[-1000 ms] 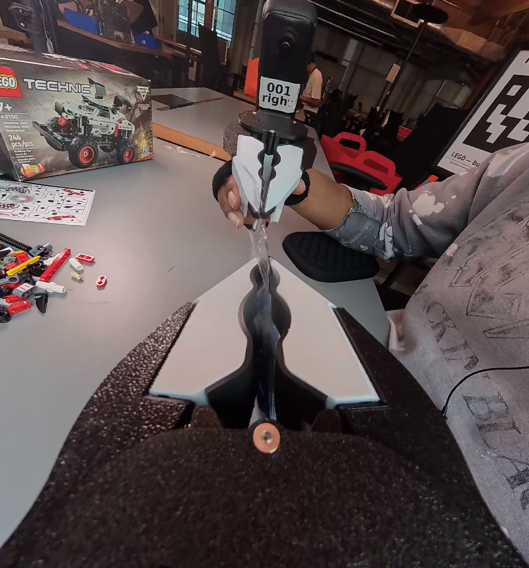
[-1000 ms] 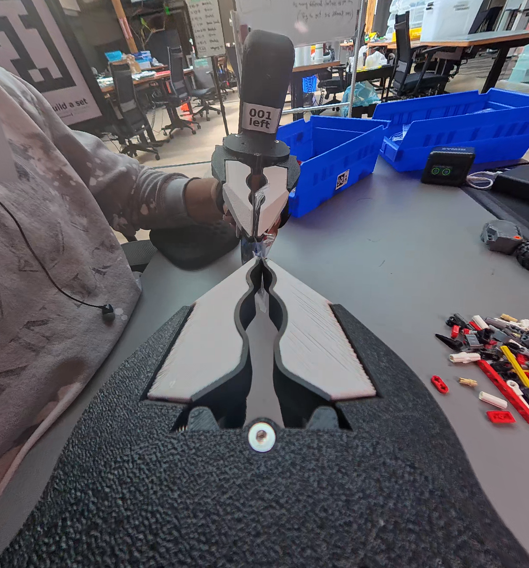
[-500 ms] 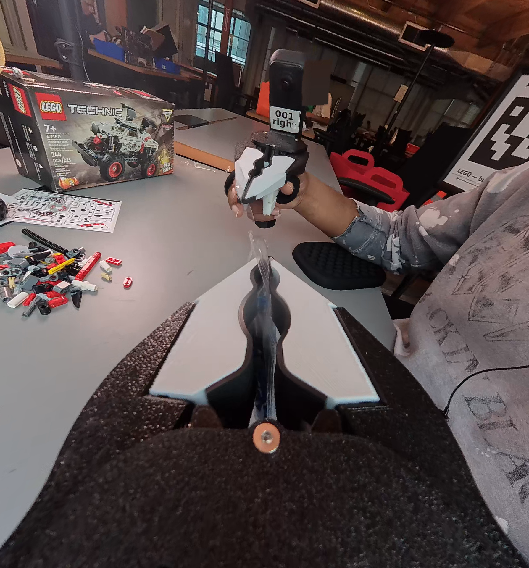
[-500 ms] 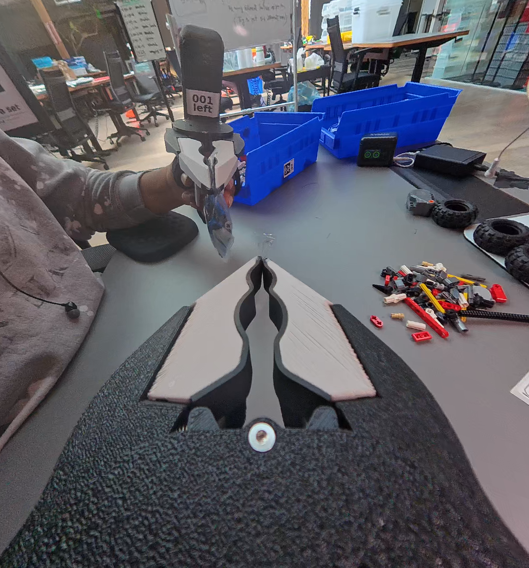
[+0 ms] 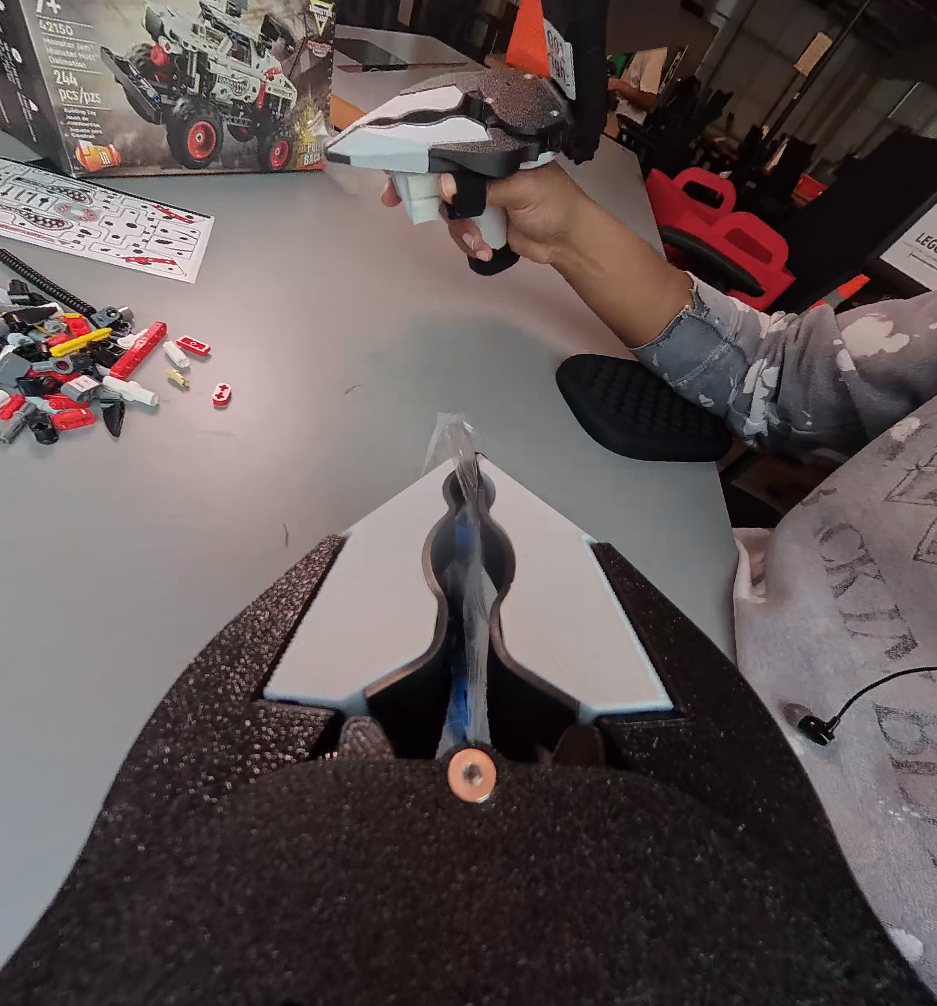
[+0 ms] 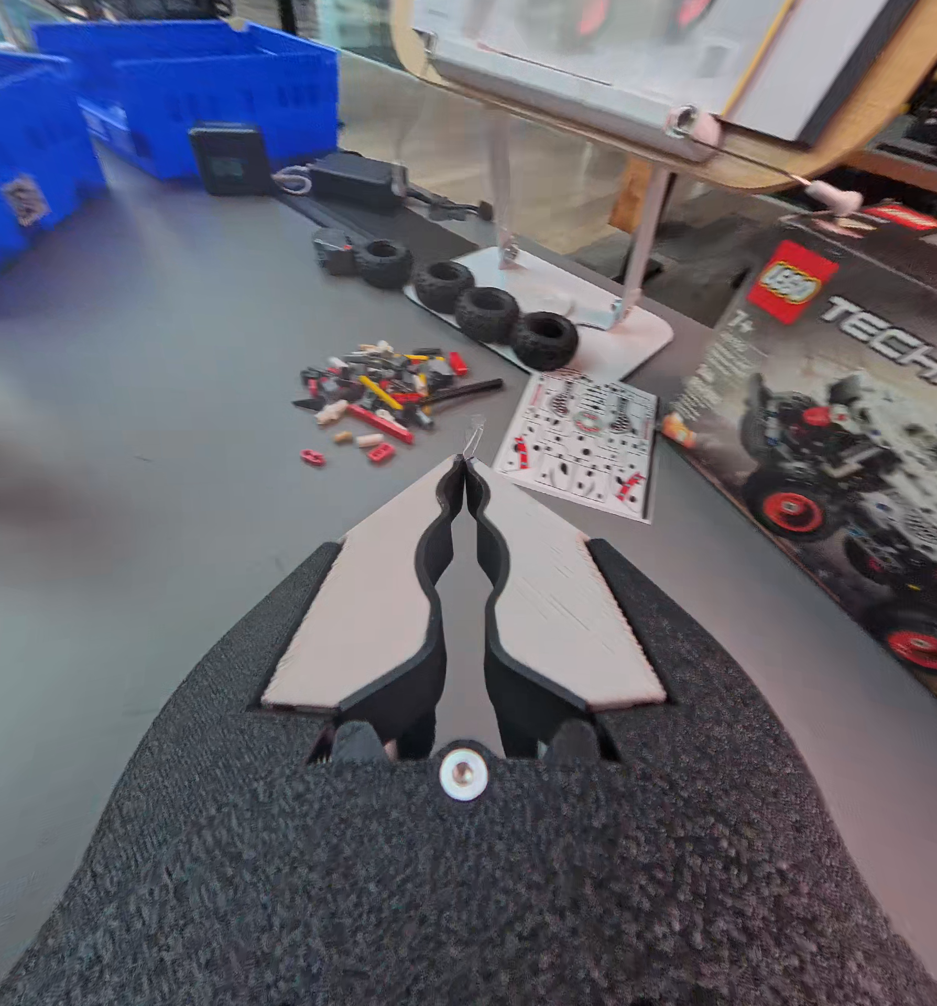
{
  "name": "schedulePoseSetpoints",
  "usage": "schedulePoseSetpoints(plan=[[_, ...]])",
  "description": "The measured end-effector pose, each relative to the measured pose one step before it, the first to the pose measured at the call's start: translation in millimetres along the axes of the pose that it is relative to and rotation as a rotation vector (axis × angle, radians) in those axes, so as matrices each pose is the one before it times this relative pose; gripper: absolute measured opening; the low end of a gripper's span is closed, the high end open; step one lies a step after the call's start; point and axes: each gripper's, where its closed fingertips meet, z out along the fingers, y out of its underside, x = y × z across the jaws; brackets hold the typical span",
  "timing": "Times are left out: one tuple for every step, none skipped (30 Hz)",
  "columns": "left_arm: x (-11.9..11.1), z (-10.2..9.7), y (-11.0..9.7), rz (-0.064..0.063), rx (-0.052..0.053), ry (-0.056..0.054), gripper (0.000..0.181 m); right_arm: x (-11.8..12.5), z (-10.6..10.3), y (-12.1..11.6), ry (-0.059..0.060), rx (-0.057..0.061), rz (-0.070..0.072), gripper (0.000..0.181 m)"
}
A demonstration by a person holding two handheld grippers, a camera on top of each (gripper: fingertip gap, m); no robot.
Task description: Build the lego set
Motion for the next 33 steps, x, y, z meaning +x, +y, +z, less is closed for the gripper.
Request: schedulePoseSetpoints(plan=[[-2.15,-1.25,-0.53,0.0049,-0.0006,-0.0151,0.0,28.91,-7.11,6.06,0.1157,-0.0301,-0.0258,0.0],[-2.28,-1.32,-0.56,0.0061,-0.0004,-0.0149,0.0,33.5,-7.18,7.9,0.1198,-0.035,-0.0221,0.0],[-1.74,-1.25,-0.75,0.0045,-0.0003,-0.0108,0.0,36.97,-5.62,10.53,0.1152,-0.0428,-0.015,0.0],[-1.26,-1.17,-0.9,0.0019,0.0014,-0.008,0.0,41.15,-3.2,13.8,0.1212,-0.052,-0.0045,0.0],[-0.53,-0.75,-0.76,-0.0006,0.0026,-0.0033,0.0,40.88,0.68,17.0,0.1056,-0.0606,-0.0003,0.0],[0.28,-0.32,-0.48,-0.0018,0.002,0.0015,0.0,37.23,5.22,20.92,0.0781,-0.0773,0.0035,0.0],[0.21,0.28,-0.04,-0.0006,0.0005,0.0012,0.0,33.43,8.77,23.05,0.06,-0.0894,0.0091,0.0],[-0.13,0.44,0.16,0.0014,-0.0014,-0.001,0.0,29.62,10.1,20.47,0.0498,-0.0767,0.0082,0.0],[-0.02,0.6,0.35,0.0015,-0.0025,-0.0002,0.0,22.3,9.88,17.21,0.0222,-0.0638,0.0064,0.0],[0.41,0.51,0.17,0.0,-0.0008,0.0024,0.0,17.34,8.3,15.17,0.0115,-0.0599,0.0058,0.001],[0.51,0.34,-0.28,-0.0014,0.0027,0.0044,0.0,13.37,6.62,11.85,0.0112,-0.0466,0.0014,0.004],[0.59,0.22,-0.56,-0.002,0.0051,0.0054,0.0,7.41,5.16,7.74,-0.0006,-0.0262,-0.004,0.011],[0.49,0.27,-0.32,-0.0022,0.0043,0.0056,0.0,5.71,3.21,5.87,0.0078,-0.0225,-0.0015,0.023],[-0.04,0.28,0.06,-0.0017,0.0023,0.0036,0.0,7.6,0.56,1.96,0.03,-0.0079,0.0003,0.037],[-0.23,0.38,0.17,-0.0007,0.0015,0.002,0.0,5.92,-3.13,-4.17,0.0287,0.0263,0.0067,0.042],[0.04,0.27,0.16,-0.0004,0.0018,0.0039,0.0,4.83,-5.84,-8.41,0.0284,0.0487,0.0239,0.047],[0.28,0.3,-0.03,-0.0006,0.0019,0.0047,0.0,2.57,-7.84,-10.92,0.0221,0.057,0.0285,0.051],[0.17,0.39,-0.03,0.0004,0.0012,0.0034,0.0,-1.22,-8.98,-12.62,0.0105,0.0607,0.0223,0.055],[0.31,0.32,0.13,0.0019,0.0009,0.0031,0.0,-4.66,-10.54,-14.79,0.003,0.0683,0.0153,0.056],[0.47,0.27,0.04,0.0027,0.0005,0.0033,0.0,-9.12,-11.23,-15.93,-0.0112,0.0678,0.0093,0.056],[0.62,0.27,0.16,0.0033,0.0,0.0037,0.0,-15.79,-12.03,-17.04,-0.04,0.0656,0.01,0.056],[0.71,0.18,0.2,0.0052,-0.0001,0.003,0.0,-25.74,-12.89,-19.43,-0.0892,0.0712,0.0161,0.053],[0.72,0.06,0.25,0.0083,0.0,0.0018,0.0,-33.67,-12.67,-21.55,-0.1197,0.0781,0.0219,0.05],[1.05,0.16,0.2,0.0104,-0.0008,0.0031,0.0,-41.18,-10.52,-21.28,-0.1459,0.0736,0.0192,0.045],[1.37,0.01,0.39,0.0114,-0.0017,0.0047,0.0,-49.46,-7.0,-19.07,-0.1806,0.0598,0.0105,0.039],[1.64,0.24,0.34,0.0143,-0.0018,0.0052,0.0,-50.12,-1.25,-16.24,-0.1716,0.0441,0.0102,0.035],[1.89,0.23,0.39,0.0192,-0.0015,0.0047,0.0,-45.78,4.68,-13.86,-0.1382,0.0386,0.0042,0.029],[2.24,0.42,0.57,0.0228,-0.0025,0.0049,0.0,-44.11,9.25,-10.26,-0.1305,0.0255,-0.0055,0.021],[2.69,0.71,0.67,0.0236,-0.0043,0.005,0.0,-44.14,12.52,-6.46,-0.1434,0.0066,-0.0217,0.017],[2.48,0.66,0.61,0.0223,-0.0055,0.0033,0.0,-39.36,15.46,-3.88,-0.1289,-0.0068,-0.037,0.016],[2.64,0.71,0.66,0.0207,-0.006,0.0045,0.0,-34.03,17.05,-1.51,-0.1158,-0.0166,-0.0559,0.016],[3.08,0.72,0.73,0.0198,-0.0063,0.0074,0.001,-26.74,17.65,-0.06,-0.0941,-0.0248,-0.0567,0.016],[2.75,0.71,0.82,0.019,-0.0064,0.0069,0.002,-20.29,17.02,0.98,-0.0785,-0.0308,-0.0469,0.017]])
